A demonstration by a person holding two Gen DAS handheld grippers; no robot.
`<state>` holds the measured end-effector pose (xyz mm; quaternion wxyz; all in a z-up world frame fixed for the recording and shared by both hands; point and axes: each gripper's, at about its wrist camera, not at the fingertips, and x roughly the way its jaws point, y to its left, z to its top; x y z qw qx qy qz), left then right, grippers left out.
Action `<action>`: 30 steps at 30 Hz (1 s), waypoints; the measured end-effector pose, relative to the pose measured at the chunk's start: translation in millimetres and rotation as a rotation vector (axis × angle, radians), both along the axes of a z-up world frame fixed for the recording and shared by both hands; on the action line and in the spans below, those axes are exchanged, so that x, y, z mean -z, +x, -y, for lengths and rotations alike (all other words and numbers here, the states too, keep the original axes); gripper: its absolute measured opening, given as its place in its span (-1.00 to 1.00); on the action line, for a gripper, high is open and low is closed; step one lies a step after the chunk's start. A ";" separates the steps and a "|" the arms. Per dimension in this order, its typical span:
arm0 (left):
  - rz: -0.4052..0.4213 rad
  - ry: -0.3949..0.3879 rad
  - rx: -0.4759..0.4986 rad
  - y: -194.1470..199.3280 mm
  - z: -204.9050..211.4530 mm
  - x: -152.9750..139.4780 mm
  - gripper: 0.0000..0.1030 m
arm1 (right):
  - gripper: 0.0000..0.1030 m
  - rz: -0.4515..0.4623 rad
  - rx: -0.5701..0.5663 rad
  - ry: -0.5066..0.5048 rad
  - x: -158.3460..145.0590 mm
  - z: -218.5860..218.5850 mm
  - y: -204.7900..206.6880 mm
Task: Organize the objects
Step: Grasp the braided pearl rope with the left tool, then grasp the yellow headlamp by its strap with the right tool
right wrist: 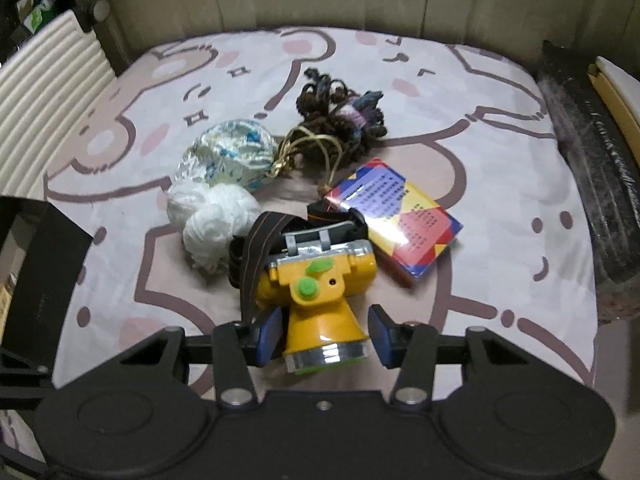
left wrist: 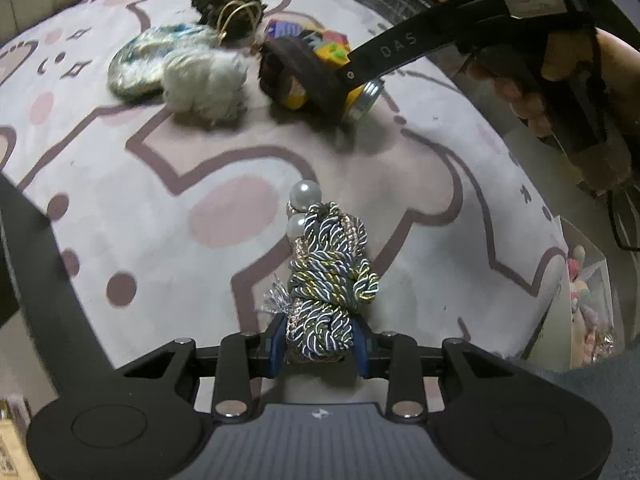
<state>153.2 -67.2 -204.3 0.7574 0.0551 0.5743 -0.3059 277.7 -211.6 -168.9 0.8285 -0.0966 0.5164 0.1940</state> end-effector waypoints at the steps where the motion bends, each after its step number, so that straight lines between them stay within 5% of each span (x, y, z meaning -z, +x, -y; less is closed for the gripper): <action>1: -0.007 0.004 0.000 -0.7 -1.8 0.5 -0.33 | -0.04 -0.005 0.008 -0.001 1.7 -0.2 1.6; 13: -0.022 0.009 -0.029 1.8 1.9 2.2 -0.27 | -0.15 -0.099 -0.074 -0.073 -1.2 -13.5 -21.5; 23: 0.025 0.037 -0.039 7.6 20.3 -0.6 0.25 | -0.15 -0.204 -0.188 -0.084 -2.9 -10.3 -58.8; 30: 0.053 0.053 -0.042 14.1 30.3 2.5 0.25 | -0.17 -0.187 -0.206 -0.097 7.8 -16.2 -57.4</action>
